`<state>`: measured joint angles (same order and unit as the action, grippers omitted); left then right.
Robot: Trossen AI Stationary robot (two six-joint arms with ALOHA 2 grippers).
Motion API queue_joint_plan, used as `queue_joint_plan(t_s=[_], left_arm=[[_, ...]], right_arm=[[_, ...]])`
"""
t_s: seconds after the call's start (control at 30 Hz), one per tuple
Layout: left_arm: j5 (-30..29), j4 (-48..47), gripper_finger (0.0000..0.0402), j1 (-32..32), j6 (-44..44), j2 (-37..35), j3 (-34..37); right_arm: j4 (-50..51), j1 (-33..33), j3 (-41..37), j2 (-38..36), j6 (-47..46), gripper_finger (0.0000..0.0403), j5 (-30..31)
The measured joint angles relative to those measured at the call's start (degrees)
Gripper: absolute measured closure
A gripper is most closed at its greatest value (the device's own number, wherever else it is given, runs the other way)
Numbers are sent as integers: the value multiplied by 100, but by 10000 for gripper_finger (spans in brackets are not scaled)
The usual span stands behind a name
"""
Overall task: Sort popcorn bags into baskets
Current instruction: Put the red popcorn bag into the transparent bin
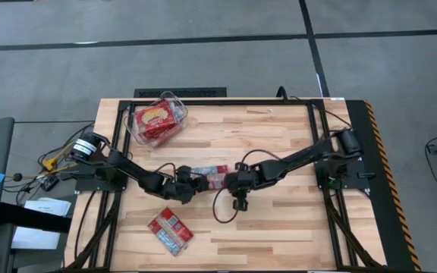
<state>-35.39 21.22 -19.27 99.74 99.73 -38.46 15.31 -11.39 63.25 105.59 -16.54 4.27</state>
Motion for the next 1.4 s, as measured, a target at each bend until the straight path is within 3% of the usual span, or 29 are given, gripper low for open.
queue_joint_plan(t_s=[0.13, 0.27, 0.47, 0.63, 0.73, 0.9, 1.1, 1.4], left_arm=[[35, 240, 377, 144, -281, -268, 15], [-407, 23, 377, 363, -966, -1235, -1], [-1084, -2023, 377, 1102, -1812, -3438, 0], [-1360, -3964, 377, 1899, -1824, -4999, 0], [-1340, -4765, 377, 2343, -1684, -5526, 0], [-1075, -5529, 377, 2862, -1159, -5715, 0], [-796, -5835, 377, 3397, -843, -5272, 44], [-26, -5589, 377, 4272, -1305, -4490, 44]], right_arm=[[502, 84, 3, -739, 56, 305, 14], [918, 149, 8, -1622, 144, 305, 267], [1185, 152, 15, -2621, 316, 305, 1168], [1350, 244, 22, -2901, 371, 305, 1370], [1449, 287, 20, -2878, 405, 305, 1373], [1555, 282, 21, -2752, 510, 305, 1369], [1569, 282, 19, -2753, 655, 305, 1370], [1629, 322, 19, -2755, 757, 305, 1368]])
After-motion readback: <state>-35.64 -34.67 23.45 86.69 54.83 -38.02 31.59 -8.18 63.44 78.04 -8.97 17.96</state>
